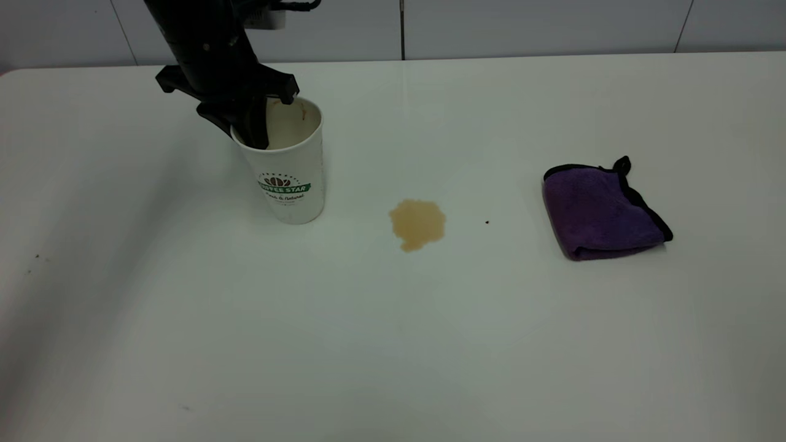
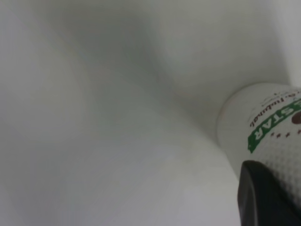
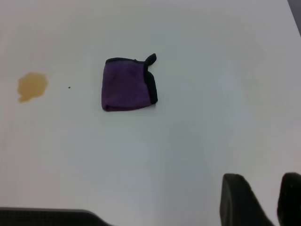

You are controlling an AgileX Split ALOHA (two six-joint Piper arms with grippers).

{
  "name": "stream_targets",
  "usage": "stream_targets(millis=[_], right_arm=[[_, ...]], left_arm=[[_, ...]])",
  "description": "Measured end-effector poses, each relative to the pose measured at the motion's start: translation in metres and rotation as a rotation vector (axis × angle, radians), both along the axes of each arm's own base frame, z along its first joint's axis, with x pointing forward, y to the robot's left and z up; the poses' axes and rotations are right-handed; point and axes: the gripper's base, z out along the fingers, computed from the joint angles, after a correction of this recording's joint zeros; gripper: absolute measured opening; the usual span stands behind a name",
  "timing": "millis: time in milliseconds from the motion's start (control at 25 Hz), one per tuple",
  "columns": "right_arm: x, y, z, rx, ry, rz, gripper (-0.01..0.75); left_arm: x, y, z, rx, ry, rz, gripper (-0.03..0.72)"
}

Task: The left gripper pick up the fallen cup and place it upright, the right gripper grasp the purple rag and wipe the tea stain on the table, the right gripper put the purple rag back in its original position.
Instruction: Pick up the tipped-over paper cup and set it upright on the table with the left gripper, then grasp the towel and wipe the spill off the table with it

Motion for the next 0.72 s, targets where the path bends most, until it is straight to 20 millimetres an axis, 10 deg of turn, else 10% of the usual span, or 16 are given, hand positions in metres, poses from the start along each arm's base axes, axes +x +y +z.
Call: stream_targets(millis=[360, 720], right_arm=[[0.000, 0.000, 0.000, 0.000, 0.000, 0.000, 0.238], [0.000, 0.000, 0.000, 0.000, 0.000, 0.000, 0.238]], left_arm=[[0.008, -0.004, 0.019, -0.012, -0.043, -0.008, 0.397], [-0.003, -0.031, 0.115, -0.004, -0.095, -0.112, 0.486]])
